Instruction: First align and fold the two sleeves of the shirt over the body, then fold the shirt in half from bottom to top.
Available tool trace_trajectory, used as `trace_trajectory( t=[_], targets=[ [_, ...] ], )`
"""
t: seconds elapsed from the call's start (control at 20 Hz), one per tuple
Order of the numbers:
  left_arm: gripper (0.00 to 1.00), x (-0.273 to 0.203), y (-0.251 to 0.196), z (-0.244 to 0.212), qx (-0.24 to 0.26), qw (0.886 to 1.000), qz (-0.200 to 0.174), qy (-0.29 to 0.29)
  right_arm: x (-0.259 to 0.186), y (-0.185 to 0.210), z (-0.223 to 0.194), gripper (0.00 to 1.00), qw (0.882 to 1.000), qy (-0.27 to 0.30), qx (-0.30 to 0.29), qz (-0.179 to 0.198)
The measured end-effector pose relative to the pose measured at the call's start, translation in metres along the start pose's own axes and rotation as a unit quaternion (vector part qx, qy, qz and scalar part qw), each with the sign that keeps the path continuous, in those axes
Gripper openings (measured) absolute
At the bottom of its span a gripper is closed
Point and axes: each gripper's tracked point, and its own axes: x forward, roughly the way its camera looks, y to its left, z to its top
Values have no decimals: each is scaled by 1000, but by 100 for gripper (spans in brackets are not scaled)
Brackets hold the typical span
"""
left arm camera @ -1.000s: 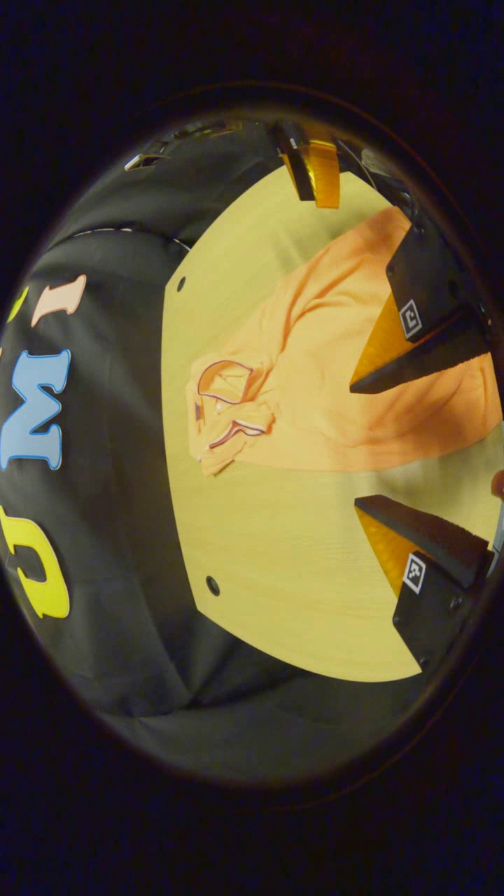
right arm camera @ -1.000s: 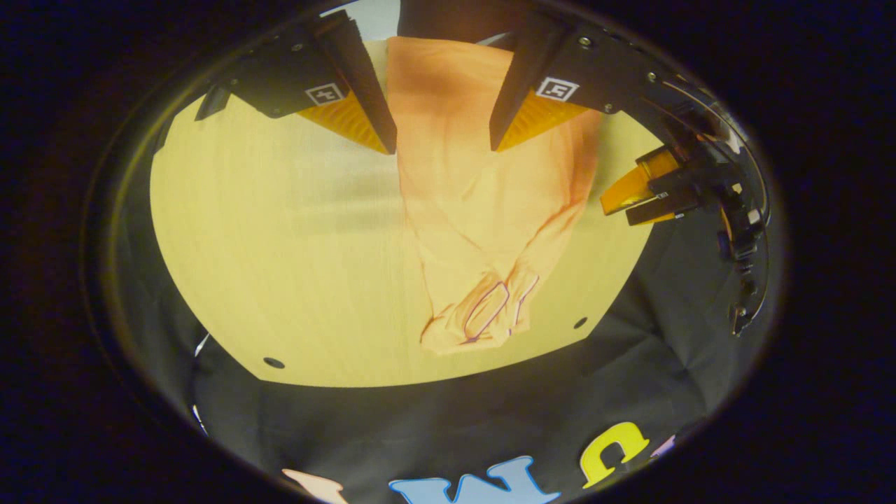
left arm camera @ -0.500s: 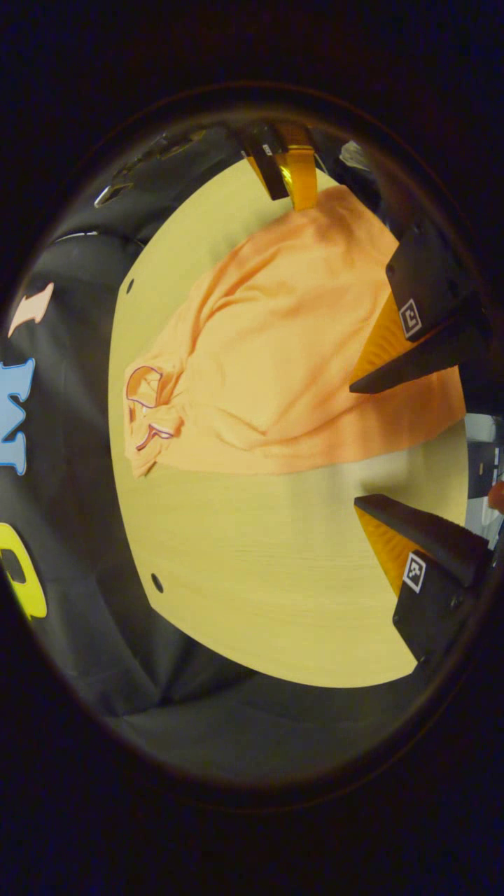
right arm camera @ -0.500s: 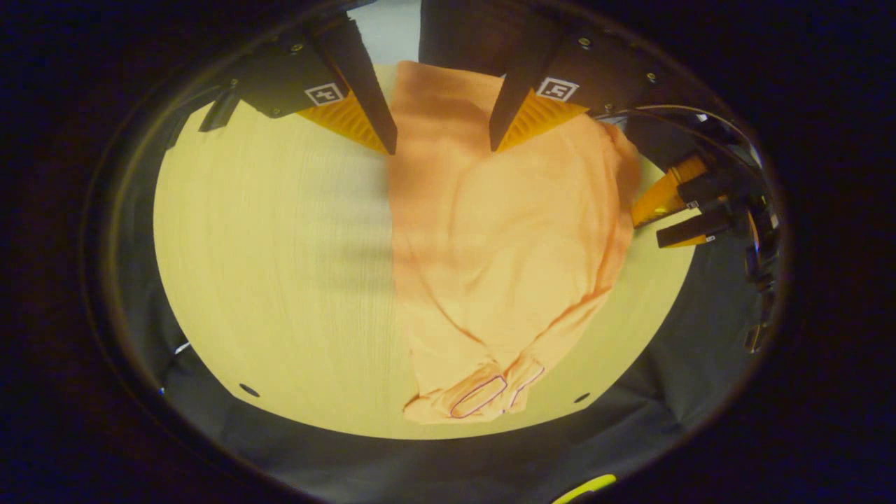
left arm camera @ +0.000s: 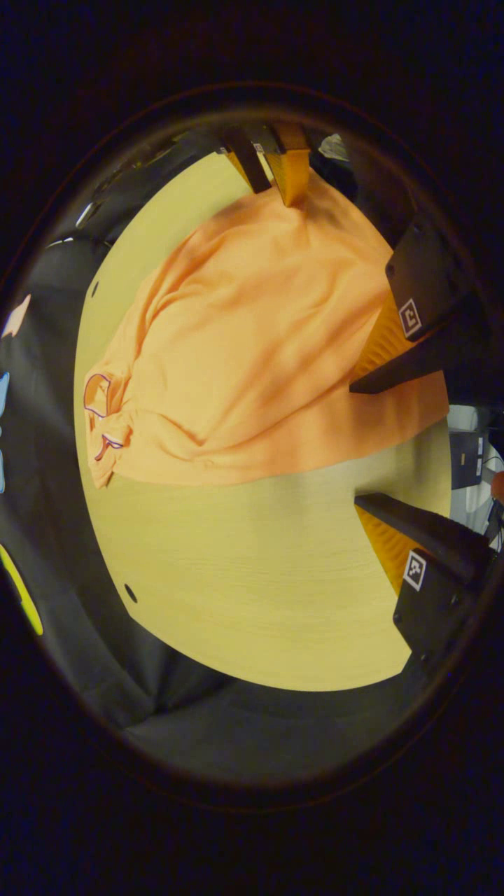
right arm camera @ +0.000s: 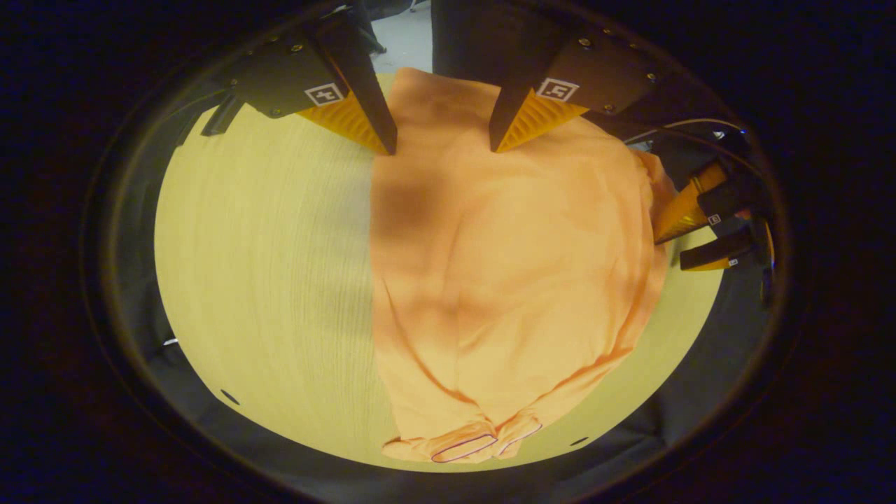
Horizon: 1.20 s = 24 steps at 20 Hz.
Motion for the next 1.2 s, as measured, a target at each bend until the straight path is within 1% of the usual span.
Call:
trace_trajectory(
  t=[0.05,0.1,0.25,0.3,0.35,0.4,0.45,0.5,0.65,0.75,0.8,0.85,0.9,0.95,1.0,1.05,1.1,1.15,1.2],
  targets=[
    [97,0,-1,1,2,1000,0,-1,2,0,0,84,1000,4,2,-3],
    [94,1,-2,1,5,1000,-1,4,3,0,0,84,1000,5,2,-7],
    [93,3,-3,0,6,1000,-8,20,6,-2,1,84,1000,14,-3,-19],
    [96,2,-3,0,1,1000,-13,25,7,-3,-1,84,999,21,-9,-26],
    [94,3,-4,1,-7,999,-21,25,6,-3,0,84,999,26,-16,-30],
    [93,5,-6,6,-19,999,-34,21,7,-3,0,88,999,31,-17,-31],
    [94,7,-6,9,-33,999,-40,12,6,-3,1,88,999,31,-12,-31],
    [94,7,-6,12,-32,999,-40,9,7,-3,1,88,999,33,-11,-30],
    [94,10,-8,16,-10,999,-46,1,7,-3,1,88,999,39,-11,-30],
    [94,11,-7,16,-10,999,-47,7,7,-2,1,89,999,42,-9,-31],
    [93,11,-9,15,-9,999,-50,10,7,-2,1,87,999,43,-10,-31],
    [93,12,-12,17,-4,999,-52,15,7,-2,2,89,998,44,-9,-32],
    [85,13,-17,18,6,998,-57,19,7,-2,2,89,998,44,-8,-32],
    [84,11,-22,18,17,998,-61,22,7,-1,1,89,998,46,-8,-31],
    [68,11,-27,19,27,997,-67,22,7,0,3,88,998,44,-8,-31],
    [60,12,-30,20,35,997,-70,22,6,0,5,85,999,41,-6,-33],
    [43,12,-33,20,39,996,-74,20,7,0,7,68,999,36,-5,-35],
    [34,13,-32,21,36,996,-74,20,7,-1,9,55,999,31,-3,-40],
    [13,13,-31,22,34,996,-75,21,8,-2,10,27,999,27,2,-43]
  ],
)
